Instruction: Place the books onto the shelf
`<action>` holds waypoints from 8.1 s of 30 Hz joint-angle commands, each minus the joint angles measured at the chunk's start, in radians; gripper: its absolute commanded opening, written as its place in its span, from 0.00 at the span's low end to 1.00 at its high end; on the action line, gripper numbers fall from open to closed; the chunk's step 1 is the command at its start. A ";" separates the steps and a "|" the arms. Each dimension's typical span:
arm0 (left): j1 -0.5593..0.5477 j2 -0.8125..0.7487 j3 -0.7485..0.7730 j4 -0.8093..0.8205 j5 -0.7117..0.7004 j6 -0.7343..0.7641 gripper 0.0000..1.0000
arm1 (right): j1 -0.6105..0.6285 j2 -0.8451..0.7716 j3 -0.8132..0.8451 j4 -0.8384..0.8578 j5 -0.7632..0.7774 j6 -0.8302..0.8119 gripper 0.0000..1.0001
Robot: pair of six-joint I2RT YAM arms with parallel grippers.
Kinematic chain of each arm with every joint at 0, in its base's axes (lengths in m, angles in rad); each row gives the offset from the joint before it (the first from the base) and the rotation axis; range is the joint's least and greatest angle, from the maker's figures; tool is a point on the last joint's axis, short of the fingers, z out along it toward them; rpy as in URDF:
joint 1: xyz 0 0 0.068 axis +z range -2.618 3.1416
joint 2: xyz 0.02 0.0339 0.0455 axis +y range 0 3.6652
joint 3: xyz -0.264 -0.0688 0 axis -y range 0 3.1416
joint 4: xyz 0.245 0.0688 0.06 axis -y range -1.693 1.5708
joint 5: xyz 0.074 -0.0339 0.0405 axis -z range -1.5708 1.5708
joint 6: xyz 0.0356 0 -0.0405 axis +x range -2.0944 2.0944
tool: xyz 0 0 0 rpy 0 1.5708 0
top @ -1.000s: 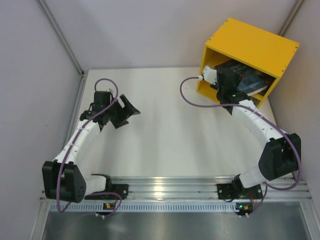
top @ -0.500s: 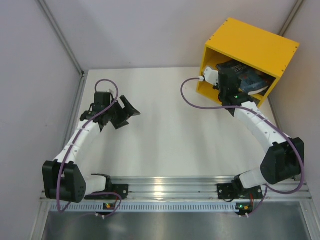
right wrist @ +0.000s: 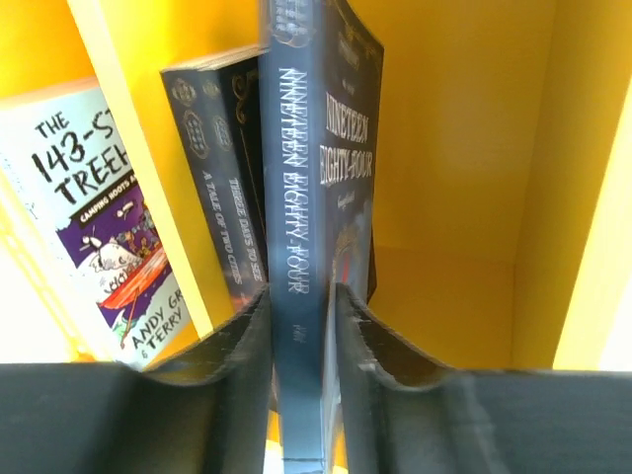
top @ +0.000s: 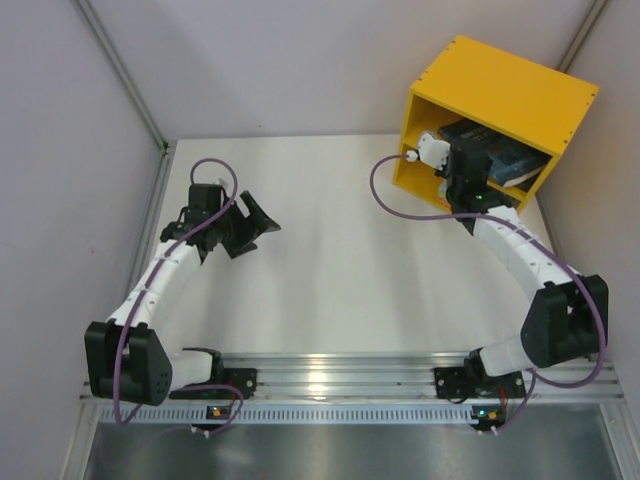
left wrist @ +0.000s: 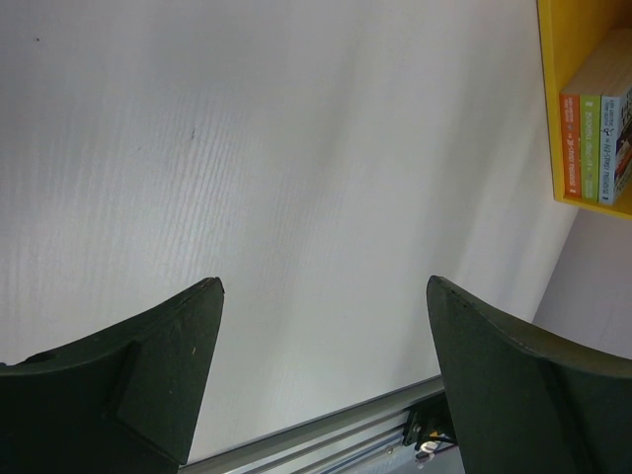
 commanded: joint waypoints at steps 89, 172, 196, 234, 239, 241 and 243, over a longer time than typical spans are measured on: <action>0.007 0.052 0.094 0.031 0.025 0.017 0.86 | -0.084 -0.046 0.138 -0.141 -0.234 0.241 0.12; 0.008 0.045 0.073 0.031 0.020 0.048 0.86 | 0.057 0.317 0.350 0.014 0.174 0.287 0.00; -0.010 -0.052 0.172 0.089 0.153 0.170 0.98 | 0.235 0.062 0.430 -0.358 -0.162 1.049 1.00; -0.317 -0.478 -0.179 0.310 0.235 0.198 0.99 | 0.241 -0.903 -0.346 -0.427 -0.505 1.707 1.00; -0.317 -0.458 -0.162 0.304 0.242 0.216 0.99 | 0.241 -0.952 -0.365 -0.424 -0.501 1.730 1.00; -0.317 -0.454 -0.157 0.301 0.242 0.219 0.99 | 0.240 -0.952 -0.365 -0.424 -0.501 1.738 1.00; -0.317 -0.443 -0.153 0.304 0.235 0.221 0.99 | 0.241 -0.948 -0.366 -0.419 -0.501 1.736 1.00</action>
